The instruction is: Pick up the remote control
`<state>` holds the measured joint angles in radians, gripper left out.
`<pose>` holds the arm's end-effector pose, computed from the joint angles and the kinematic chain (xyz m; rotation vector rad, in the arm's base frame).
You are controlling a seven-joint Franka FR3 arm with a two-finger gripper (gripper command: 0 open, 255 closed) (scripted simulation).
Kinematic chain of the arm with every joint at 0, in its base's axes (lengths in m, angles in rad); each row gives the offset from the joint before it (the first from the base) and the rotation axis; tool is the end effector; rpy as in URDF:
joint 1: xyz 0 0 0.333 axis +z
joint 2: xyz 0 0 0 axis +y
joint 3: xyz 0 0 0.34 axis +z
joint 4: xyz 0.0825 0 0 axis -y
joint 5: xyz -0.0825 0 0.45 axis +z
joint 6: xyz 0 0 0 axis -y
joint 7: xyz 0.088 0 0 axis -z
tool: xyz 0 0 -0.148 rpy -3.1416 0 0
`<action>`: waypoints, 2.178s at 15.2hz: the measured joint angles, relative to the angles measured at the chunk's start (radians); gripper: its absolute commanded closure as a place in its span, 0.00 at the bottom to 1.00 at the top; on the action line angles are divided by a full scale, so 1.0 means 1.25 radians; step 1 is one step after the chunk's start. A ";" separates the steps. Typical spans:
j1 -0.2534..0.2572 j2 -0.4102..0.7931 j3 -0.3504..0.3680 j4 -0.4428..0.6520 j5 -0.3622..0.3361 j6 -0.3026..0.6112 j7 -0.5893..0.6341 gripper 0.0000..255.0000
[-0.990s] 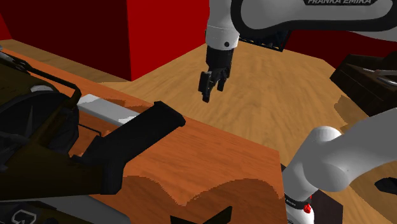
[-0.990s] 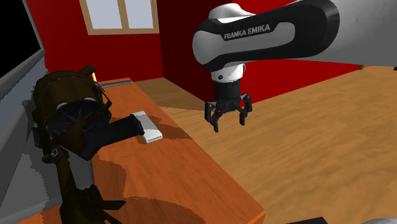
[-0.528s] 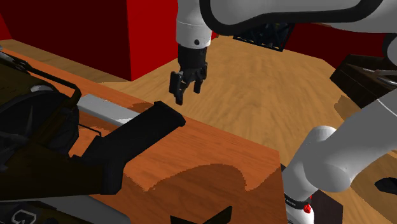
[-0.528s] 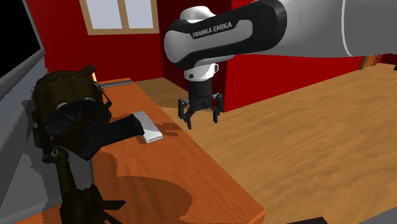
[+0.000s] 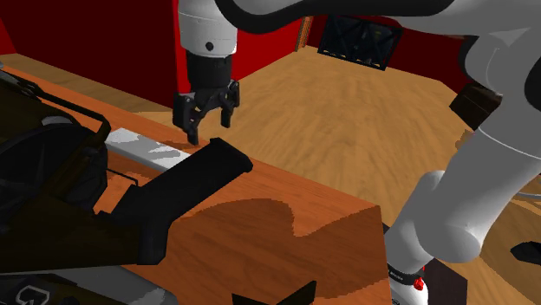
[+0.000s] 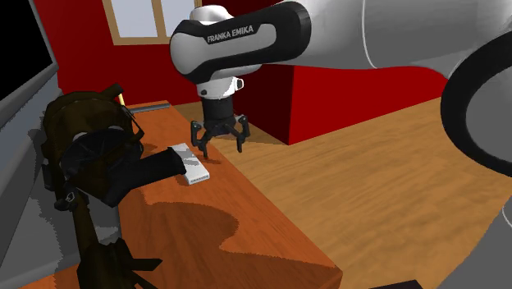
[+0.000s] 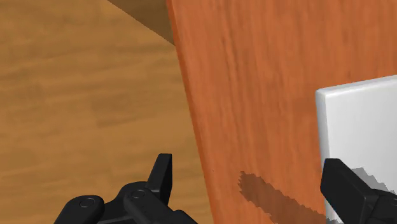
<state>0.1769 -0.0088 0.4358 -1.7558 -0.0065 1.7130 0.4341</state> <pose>0.5074 0.3565 0.5246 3.1026 0.2793 -0.0391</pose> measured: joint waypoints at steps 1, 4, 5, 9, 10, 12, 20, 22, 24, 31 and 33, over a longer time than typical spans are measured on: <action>0.009 0.029 0.009 0.030 -0.010 0.000 0.016 0.00; 0.039 0.122 0.030 0.140 -0.044 -0.015 0.059 0.00; 0.050 0.154 0.035 0.181 -0.056 -0.025 0.069 0.00; 0.096 0.250 0.047 0.299 -0.096 -0.044 0.107 0.00; 0.097 0.252 0.047 0.295 -0.097 -0.037 0.108 0.00; 0.096 0.253 0.046 0.275 -0.097 -0.016 0.109 0.00; 0.091 0.248 0.046 0.222 -0.096 0.034 0.109 1.00; 0.091 0.248 0.046 0.222 -0.096 0.035 0.109 1.00; 0.090 0.248 0.046 0.222 -0.096 0.035 0.108 1.00; 0.095 0.253 0.047 0.258 -0.097 0.002 0.111 1.00; 0.098 0.258 0.047 0.286 -0.099 -0.022 0.109 1.00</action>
<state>0.2990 0.3130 0.4940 -1.3985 -0.1300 1.6858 0.5710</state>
